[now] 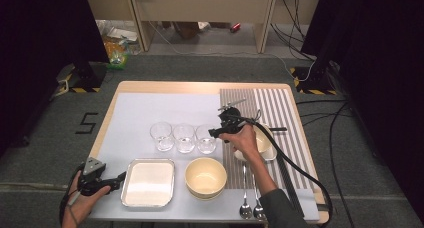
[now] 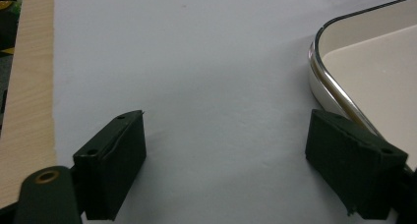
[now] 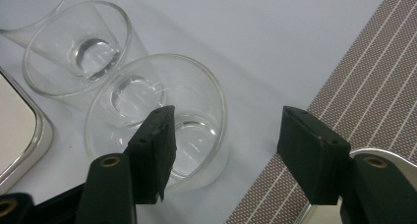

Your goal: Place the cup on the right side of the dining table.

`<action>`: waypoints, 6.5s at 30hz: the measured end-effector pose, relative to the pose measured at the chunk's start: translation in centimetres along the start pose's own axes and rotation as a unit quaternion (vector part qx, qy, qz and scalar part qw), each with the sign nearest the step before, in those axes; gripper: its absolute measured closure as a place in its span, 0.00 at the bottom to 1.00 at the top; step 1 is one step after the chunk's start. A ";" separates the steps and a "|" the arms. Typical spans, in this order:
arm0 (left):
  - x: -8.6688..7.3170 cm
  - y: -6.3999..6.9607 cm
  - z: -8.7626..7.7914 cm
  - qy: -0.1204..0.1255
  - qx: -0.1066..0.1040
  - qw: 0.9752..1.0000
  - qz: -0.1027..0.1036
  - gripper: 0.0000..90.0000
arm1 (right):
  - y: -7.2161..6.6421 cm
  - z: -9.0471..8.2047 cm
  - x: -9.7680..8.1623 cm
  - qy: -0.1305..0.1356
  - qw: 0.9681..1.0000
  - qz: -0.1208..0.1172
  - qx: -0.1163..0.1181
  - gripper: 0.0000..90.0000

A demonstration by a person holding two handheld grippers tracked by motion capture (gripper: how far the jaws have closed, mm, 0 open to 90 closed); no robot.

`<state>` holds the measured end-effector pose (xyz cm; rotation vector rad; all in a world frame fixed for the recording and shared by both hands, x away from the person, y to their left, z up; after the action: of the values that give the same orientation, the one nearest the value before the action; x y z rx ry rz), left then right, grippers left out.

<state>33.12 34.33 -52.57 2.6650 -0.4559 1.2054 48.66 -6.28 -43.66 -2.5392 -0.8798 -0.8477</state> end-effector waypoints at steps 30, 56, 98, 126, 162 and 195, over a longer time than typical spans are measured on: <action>0.0 0.0 0.0 0.003 0.001 1.000 0.002 0.17 | -0.4 2.0 -2.0 -0.065 0.997 -0.044 0.010 0.76; 0.0 0.1 0.0 0.005 0.003 1.000 0.003 0.17 | -0.1 2.9 -2.6 -0.072 0.995 -0.052 0.051 0.94; 0.0 0.0 0.0 0.001 -0.001 1.000 0.001 0.17 | 0.8 1.3 -2.7 0.013 0.999 -0.021 0.045 0.95; 0.0 0.0 0.0 0.002 0.000 1.000 0.002 0.17 | 6.3 0.4 1.4 0.045 0.998 0.051 -0.012 0.95; 0.0 0.1 0.0 0.005 -0.001 1.000 0.004 0.18 | 11.0 2.2 1.6 -0.015 0.990 0.104 -0.090 0.95; 0.0 0.2 -0.1 0.004 0.003 1.000 0.011 0.18 | 11.2 1.1 2.0 0.013 0.987 0.125 -0.097 0.93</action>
<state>32.97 34.19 -52.52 2.6672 -0.4828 1.2251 57.62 -13.34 -44.37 -2.7220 -0.4769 -0.9204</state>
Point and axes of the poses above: each handheld gripper's, and its own axes: z roughly forward along the jaws, x roughly out of its top, y roughly to its right, the point moved 3 cm from there along z, roughly forward along the jaws, and after that the axes turned 2 degrees about -x, right-handed, at the moved point
